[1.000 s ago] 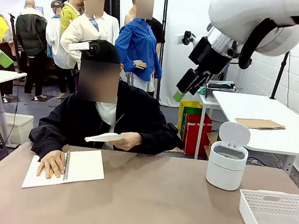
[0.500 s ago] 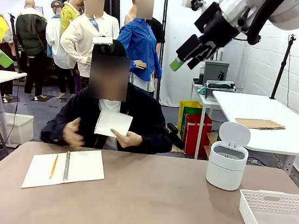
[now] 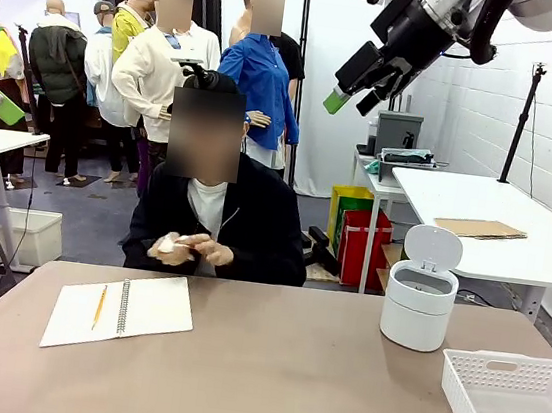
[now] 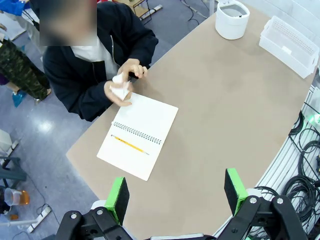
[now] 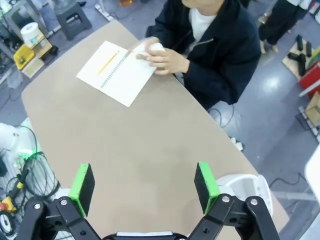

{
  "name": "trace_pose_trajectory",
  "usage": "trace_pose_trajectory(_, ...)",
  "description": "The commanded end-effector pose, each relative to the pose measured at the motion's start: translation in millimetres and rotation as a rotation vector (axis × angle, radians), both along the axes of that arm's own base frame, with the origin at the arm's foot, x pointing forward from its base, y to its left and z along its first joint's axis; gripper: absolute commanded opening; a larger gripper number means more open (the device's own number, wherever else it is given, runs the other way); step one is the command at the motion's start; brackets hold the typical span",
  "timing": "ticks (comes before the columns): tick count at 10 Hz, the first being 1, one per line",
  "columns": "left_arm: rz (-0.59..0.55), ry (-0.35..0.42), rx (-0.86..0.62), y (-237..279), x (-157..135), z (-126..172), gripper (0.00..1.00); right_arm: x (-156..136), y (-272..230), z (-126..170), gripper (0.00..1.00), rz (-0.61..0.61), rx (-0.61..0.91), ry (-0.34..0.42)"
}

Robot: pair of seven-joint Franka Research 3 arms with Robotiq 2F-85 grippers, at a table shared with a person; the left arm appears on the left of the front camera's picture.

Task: Sort the paper based on its condition.
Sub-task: If a person hands you a paper, place it in the Organizing basket , and if it's crumpled, put it in the Trash can.

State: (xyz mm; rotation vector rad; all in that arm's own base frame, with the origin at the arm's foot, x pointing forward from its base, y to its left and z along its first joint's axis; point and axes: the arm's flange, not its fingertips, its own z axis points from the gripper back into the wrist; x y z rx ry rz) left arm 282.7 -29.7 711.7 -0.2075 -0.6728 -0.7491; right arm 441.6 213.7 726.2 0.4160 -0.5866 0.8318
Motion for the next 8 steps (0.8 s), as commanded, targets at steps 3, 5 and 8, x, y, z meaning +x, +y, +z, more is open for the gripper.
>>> trace_pose_trajectory(3,0.007,-0.001,0.004,1.1,0.0,0.2,1.0,-3.3,3.5,0.9,1.0,0.03,0.006,-0.012)
trace_pose_trajectory(5,0.007,-0.001,0.004,1.1,0.0,0.2,1.0,-3.3,3.5,0.9,1.0,0.03,0.006,-0.012)
trace_pose_trajectory(8,0.007,-0.001,0.004,1.1,0.0,0.2,1.0,-3.3,3.5,0.9,1.0,0.03,0.006,-0.012)
